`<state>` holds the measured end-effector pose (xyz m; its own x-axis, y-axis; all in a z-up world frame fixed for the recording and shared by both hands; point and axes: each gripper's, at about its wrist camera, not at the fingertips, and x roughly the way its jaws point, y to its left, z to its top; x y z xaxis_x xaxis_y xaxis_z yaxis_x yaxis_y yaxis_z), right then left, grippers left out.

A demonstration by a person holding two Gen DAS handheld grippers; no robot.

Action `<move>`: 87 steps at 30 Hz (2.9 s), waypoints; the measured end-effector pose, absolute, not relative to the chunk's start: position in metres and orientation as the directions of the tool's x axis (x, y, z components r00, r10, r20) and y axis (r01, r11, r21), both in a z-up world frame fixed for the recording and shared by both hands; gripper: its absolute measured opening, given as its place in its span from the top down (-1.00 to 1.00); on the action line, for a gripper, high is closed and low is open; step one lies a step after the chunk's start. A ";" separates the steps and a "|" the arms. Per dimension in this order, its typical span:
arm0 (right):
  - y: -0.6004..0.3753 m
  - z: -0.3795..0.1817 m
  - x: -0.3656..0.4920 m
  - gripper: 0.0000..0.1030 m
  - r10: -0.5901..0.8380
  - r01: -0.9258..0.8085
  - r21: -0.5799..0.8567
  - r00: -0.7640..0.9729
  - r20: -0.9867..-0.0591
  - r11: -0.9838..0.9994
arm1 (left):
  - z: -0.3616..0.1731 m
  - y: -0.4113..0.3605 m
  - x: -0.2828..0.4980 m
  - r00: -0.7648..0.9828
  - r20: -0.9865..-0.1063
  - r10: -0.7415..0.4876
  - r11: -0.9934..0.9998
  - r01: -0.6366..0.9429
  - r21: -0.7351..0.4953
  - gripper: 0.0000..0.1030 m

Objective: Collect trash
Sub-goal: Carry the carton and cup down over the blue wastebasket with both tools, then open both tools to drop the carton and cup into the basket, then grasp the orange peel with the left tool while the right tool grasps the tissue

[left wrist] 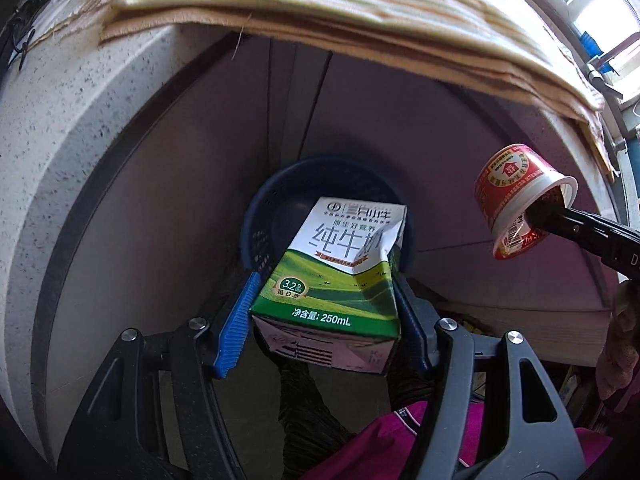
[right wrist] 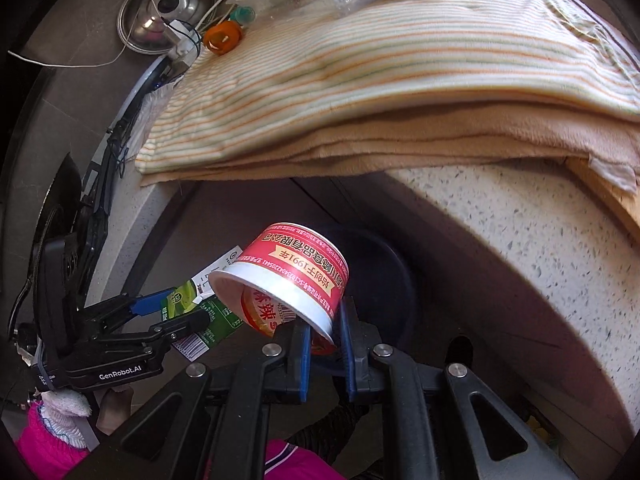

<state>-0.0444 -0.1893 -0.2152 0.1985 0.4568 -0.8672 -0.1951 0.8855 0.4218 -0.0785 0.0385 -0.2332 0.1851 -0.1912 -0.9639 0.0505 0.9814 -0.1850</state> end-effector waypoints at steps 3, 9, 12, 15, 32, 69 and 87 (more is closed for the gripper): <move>-0.181 -0.230 -0.049 0.78 0.431 -0.200 0.396 0.184 -0.884 0.896 | -0.249 0.038 -0.079 0.156 -0.971 -0.179 0.983 0.056 -0.172 -0.27; -0.162 -0.258 -0.051 0.78 0.376 -0.231 0.334 0.170 -0.911 0.914 | -0.284 0.036 -0.071 0.107 -0.980 -0.166 0.986 0.040 -0.163 -0.26; -0.156 -0.272 -0.050 0.78 0.347 -0.241 0.304 0.165 -0.923 0.922 | -0.297 0.023 -0.059 0.086 -0.985 -0.152 0.988 0.045 -0.148 -0.26; -0.153 -0.284 -0.048 0.78 0.323 -0.249 0.278 0.161 -0.933 0.928 | -0.307 0.022 -0.058 0.077 -0.989 -0.130 0.991 0.055 -0.126 -0.26; -0.143 -0.286 -0.040 0.42 0.294 -0.304 0.230 0.187 -0.937 0.925 | -0.322 0.030 -0.049 0.066 -0.994 -0.085 0.996 0.024 -0.083 -0.28; -0.223 -0.125 0.020 -0.42 0.445 -0.368 0.298 0.431 -0.785 0.881 | -0.120 0.075 0.029 0.455 -0.886 -0.087 0.987 -0.083 -0.139 -0.48; -0.230 -0.109 0.141 -0.79 0.371 -0.401 0.173 0.494 -0.786 0.900 | -0.113 0.087 0.143 0.481 -0.875 -0.043 0.973 -0.177 -0.145 -0.49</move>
